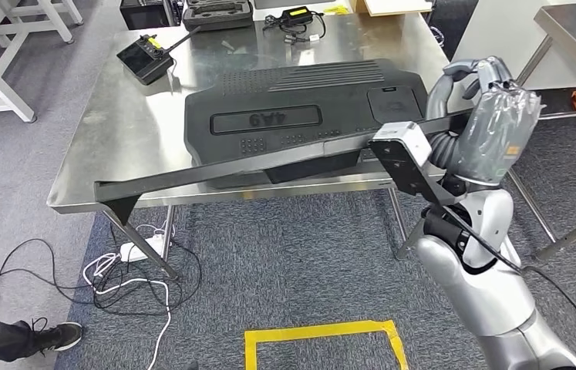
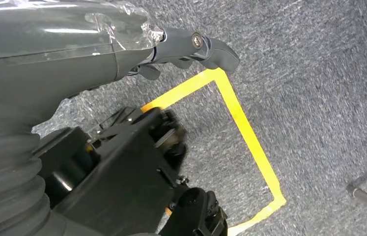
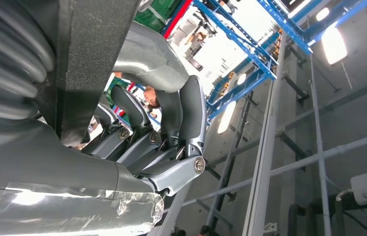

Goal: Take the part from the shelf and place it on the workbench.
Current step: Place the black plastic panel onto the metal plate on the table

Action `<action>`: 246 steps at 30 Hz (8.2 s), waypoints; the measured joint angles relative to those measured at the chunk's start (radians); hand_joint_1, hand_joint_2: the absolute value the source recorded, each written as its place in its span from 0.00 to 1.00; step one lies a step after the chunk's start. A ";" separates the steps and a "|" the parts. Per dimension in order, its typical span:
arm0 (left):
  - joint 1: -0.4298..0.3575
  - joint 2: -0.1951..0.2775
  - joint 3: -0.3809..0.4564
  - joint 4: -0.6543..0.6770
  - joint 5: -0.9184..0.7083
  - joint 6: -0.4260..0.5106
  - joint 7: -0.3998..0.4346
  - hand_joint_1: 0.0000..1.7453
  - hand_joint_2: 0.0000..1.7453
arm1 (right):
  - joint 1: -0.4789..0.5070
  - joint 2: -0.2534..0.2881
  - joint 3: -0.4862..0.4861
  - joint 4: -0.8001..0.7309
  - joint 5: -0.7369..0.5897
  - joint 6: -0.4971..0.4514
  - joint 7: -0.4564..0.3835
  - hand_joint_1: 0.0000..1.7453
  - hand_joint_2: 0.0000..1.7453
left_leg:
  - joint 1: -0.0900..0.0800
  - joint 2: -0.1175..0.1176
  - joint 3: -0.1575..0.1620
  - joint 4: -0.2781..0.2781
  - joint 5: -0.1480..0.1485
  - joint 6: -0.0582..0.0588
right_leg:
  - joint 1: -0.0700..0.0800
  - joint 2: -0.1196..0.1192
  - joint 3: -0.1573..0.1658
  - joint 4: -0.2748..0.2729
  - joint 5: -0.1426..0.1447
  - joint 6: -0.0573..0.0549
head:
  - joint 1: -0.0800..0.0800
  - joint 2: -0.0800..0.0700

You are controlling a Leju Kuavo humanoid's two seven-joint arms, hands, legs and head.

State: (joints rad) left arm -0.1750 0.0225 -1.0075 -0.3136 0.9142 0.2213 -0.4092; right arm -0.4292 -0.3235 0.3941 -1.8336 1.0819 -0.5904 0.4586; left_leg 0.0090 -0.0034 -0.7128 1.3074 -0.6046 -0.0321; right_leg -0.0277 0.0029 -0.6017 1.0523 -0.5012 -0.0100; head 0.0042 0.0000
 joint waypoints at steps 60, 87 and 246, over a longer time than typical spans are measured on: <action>0.006 -0.001 0.000 -0.002 0.004 0.011 0.008 0.00 1.00 | -0.093 -0.041 -0.013 0.081 -0.025 0.017 0.071 1.00 1.00 | -0.002 0.000 0.035 -0.059 0.006 0.007 | -0.004 -0.001 -0.007 0.002 0.007 0.006 | 0.004 0.000; 0.007 -0.007 0.000 -0.002 0.008 0.018 0.007 0.00 1.00 | -0.102 -0.051 -0.013 0.117 -0.042 0.021 0.083 1.00 1.00 | -0.006 -0.001 0.133 -0.250 0.081 0.018 | 0.000 0.002 -0.024 0.008 0.015 0.017 | 0.025 0.000; 0.013 -0.010 -0.001 -0.016 -0.004 0.008 0.022 0.00 1.00 | -0.095 -0.072 -0.024 0.210 -0.054 0.037 0.115 1.00 1.00 | 0.012 -0.004 0.065 -0.127 0.027 -0.005 | -0.006 -0.001 -0.018 -0.002 0.022 0.013 | 0.009 0.000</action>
State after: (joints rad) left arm -0.1622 0.0122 -1.0082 -0.3292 0.9106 0.2289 -0.3872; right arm -0.5244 -0.3951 0.3700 -1.6239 1.0275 -0.5535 0.5736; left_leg 0.0210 -0.0072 -0.6481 1.1801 -0.5774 -0.0374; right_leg -0.0332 0.0022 -0.6192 1.0499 -0.4791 0.0027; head 0.0130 0.0000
